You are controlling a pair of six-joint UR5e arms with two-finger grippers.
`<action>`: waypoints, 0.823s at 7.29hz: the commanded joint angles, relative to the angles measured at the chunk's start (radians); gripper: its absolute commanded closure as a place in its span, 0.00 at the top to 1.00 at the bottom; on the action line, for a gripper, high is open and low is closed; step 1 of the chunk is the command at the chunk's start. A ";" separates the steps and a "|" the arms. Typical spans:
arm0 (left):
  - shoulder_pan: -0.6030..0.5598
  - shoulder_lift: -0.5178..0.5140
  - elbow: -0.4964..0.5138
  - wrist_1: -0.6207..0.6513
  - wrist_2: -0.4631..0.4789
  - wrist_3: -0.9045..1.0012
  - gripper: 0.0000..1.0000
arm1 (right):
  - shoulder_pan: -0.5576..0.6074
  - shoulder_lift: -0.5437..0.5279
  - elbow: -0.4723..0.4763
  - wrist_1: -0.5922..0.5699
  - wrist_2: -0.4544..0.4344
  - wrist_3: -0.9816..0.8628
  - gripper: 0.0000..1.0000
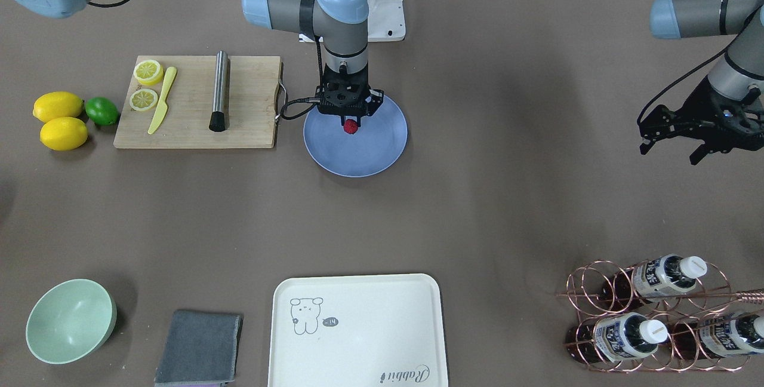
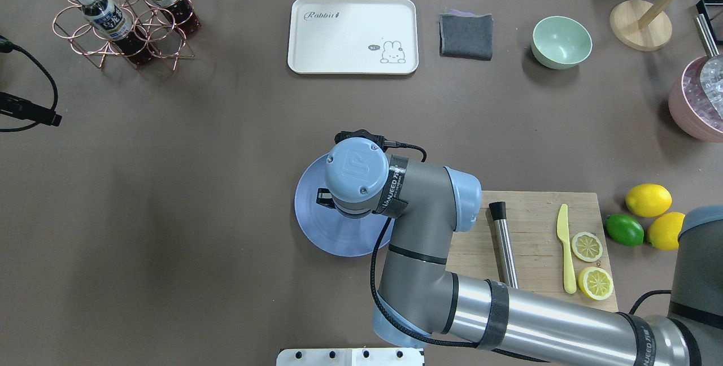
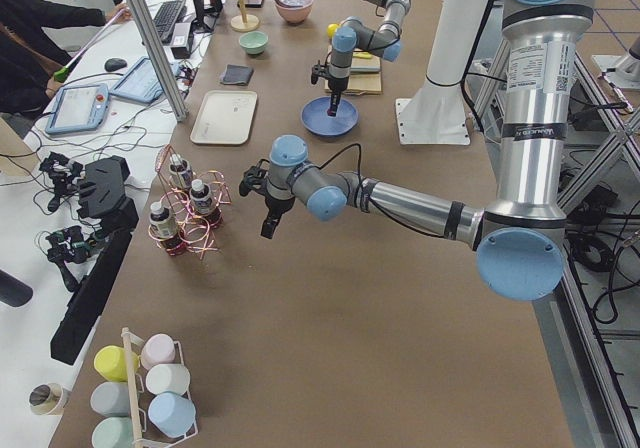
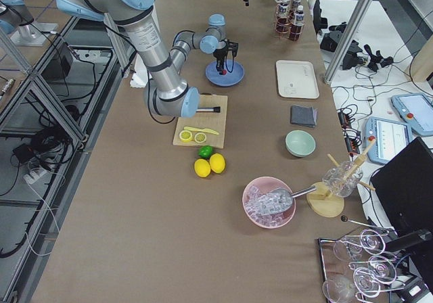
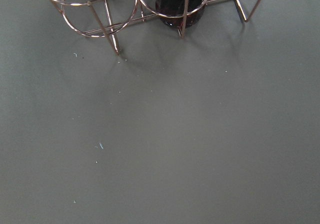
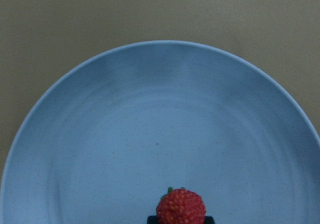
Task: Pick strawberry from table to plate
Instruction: 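Carry the strawberry with the right gripper over the blue plate while the left arm withdraws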
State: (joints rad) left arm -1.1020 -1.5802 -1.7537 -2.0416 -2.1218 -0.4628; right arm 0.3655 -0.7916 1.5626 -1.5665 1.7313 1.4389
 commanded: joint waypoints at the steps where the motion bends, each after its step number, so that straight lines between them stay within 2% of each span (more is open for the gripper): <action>1: -0.004 0.003 -0.003 0.000 -0.001 0.001 0.98 | -0.010 0.003 -0.018 0.000 -0.005 0.003 0.77; 2: -0.010 0.003 -0.003 0.001 -0.007 0.001 0.98 | -0.011 0.005 -0.021 0.002 -0.015 0.008 1.00; 4: -0.053 0.003 -0.003 0.006 -0.071 0.001 0.98 | 0.022 0.002 0.040 -0.009 0.000 0.005 1.00; 5: -0.083 0.002 -0.001 0.009 -0.092 0.007 0.98 | 0.062 -0.036 0.121 -0.047 0.052 -0.003 1.00; 6: -0.111 0.014 -0.001 0.026 -0.099 0.101 0.98 | 0.132 -0.073 0.199 -0.123 0.136 -0.030 1.00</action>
State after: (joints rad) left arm -1.1790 -1.5746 -1.7552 -2.0294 -2.2043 -0.4323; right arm 0.4270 -0.8223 1.6678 -1.6166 1.7836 1.4325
